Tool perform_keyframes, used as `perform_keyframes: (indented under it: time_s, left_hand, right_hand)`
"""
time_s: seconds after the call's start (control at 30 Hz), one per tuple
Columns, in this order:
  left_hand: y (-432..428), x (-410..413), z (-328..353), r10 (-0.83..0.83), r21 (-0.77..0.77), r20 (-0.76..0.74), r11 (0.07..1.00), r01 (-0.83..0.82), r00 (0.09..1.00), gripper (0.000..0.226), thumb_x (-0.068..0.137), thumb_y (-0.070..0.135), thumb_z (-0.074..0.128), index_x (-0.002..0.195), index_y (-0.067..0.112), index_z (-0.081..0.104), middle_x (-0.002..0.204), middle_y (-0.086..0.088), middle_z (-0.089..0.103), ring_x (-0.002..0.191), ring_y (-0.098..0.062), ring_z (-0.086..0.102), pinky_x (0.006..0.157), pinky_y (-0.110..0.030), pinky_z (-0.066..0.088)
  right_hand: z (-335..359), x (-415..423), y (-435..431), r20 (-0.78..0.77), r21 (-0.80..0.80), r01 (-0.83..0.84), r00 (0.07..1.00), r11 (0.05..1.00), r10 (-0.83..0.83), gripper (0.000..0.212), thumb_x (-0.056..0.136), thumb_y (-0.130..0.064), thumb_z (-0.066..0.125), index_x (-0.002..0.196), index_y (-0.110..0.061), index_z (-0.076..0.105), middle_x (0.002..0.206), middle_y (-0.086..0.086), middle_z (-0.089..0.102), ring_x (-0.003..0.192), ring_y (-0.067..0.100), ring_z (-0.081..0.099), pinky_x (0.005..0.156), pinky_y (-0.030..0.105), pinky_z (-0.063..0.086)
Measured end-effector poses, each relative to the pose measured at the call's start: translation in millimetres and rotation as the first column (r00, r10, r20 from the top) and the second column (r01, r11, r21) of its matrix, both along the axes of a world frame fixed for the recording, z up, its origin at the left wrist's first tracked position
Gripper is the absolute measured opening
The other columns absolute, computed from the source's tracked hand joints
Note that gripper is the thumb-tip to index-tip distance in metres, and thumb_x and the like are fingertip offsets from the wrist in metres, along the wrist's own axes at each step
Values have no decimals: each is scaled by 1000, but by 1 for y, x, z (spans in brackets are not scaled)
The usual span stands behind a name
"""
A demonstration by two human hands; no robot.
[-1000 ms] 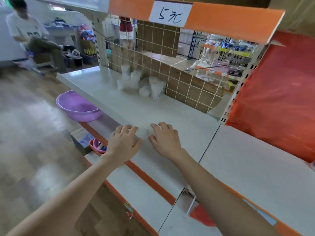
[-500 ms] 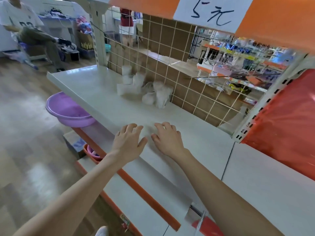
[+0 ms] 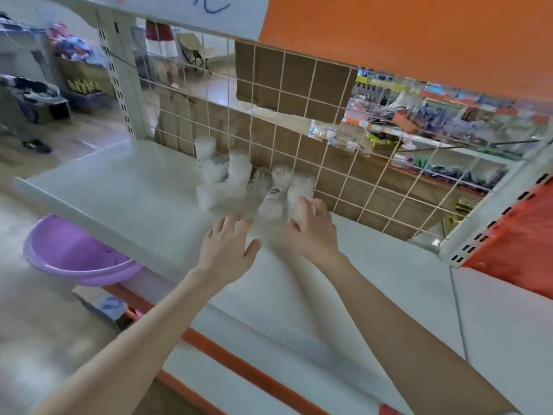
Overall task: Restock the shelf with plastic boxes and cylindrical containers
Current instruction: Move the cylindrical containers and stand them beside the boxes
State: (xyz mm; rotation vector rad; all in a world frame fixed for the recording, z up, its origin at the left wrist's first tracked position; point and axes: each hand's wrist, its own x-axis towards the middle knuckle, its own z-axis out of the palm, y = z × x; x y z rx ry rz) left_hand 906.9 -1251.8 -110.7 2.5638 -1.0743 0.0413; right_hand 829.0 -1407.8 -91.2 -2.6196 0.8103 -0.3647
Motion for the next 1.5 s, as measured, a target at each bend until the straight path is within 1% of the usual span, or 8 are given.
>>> perform_keyframes:
  time_s: [0.2, 0.53, 0.77, 0.93, 1.03, 1.1, 1.23, 1.5]
  left_hand:
    - [0, 36, 2, -69, -14, -6, 998, 69, 998, 46, 93, 42, 39, 134, 20, 37, 141, -4, 33, 130, -27, 28, 96, -38, 34]
    - [-6, 63, 3, -185, -60, 14, 981, 186, 983, 46, 93, 41, 42, 134, 20, 39, 141, -4, 35, 128, -28, 30, 99, -37, 32]
    - [-10, 60, 4, -263, -141, 0, 955, 261, 965, 45, 92, 36, 46, 133, 18, 41, 139, -4, 39, 126, -27, 33, 95, -34, 34]
    - [-19, 52, 4, -308, -224, -51, 931, 290, 950, 48, 91, 31, 51, 135, 17, 41, 138, -5, 42, 125, -27, 35, 96, -34, 33]
    - [-26, 41, 5, -344, -282, -88, 909, 308, 935, 55, 87, 29, 58, 137, 15, 39, 137, -7, 42, 124, -29, 38, 95, -32, 33]
    - [-32, 34, 6, -366, -312, -115, 896, 316, 923, 63, 84, 30, 63, 139, 15, 36, 137, -8, 42, 123, -30, 39, 93, -35, 36]
    - [-38, 26, 7, -365, -367, -165, 885, 286, 916, 60, 80, 28, 67, 132, 15, 42, 130, -9, 47, 111, -33, 49, 81, -33, 40]
    - [-28, 36, 2, -440, -474, -355, 845, 247, 825, 40, 85, 18, 62, 123, 12, 51, 105, 0, 58, 80, -10, 53, 69, -20, 39]
  right_hand:
    - [2, 40, -12, -50, 34, 110, 993, 993, -108, 53, 94, -32, 44, 142, -25, 25, 150, 10, 13, 133, 33, 22, 104, 44, 27]
    - [-4, 56, -13, 88, 3, 166, 982, 986, -166, 32, 90, -8, 46, 123, -8, 48, 138, 18, 28, 118, 37, 41, 94, 42, 41]
    - [0, 52, -15, 105, -1, 213, 972, 977, -212, 34, 88, -11, 51, 122, -8, 48, 126, 19, 40, 113, 33, 45, 83, 32, 41]
    - [12, 31, -19, 244, 348, 291, 890, 891, -386, 40, 82, -16, 64, 119, -12, 51, 122, 12, 49, 106, 24, 49, 77, 26, 38]
    - [24, 19, -13, 218, 693, 226, 840, 685, -498, 39, 80, -20, 67, 116, -22, 50, 112, 2, 54, 90, 19, 52, 68, 30, 43]
    - [30, 12, -8, 174, 801, 173, 849, 574, -499, 29, 81, -22, 67, 107, -25, 54, 97, 1, 58, 78, 19, 54, 65, 30, 46]
    - [35, 6, 3, 167, 856, 97, 878, 508, -449, 14, 84, -25, 66, 92, -23, 55, 82, 2, 58, 63, 16, 53, 61, 30, 48]
    - [34, 0, 4, 161, 835, 38, 937, 549, -310, 20, 88, -36, 58, 94, -17, 63, 88, 1, 61, 85, 19, 56, 73, 31, 45]
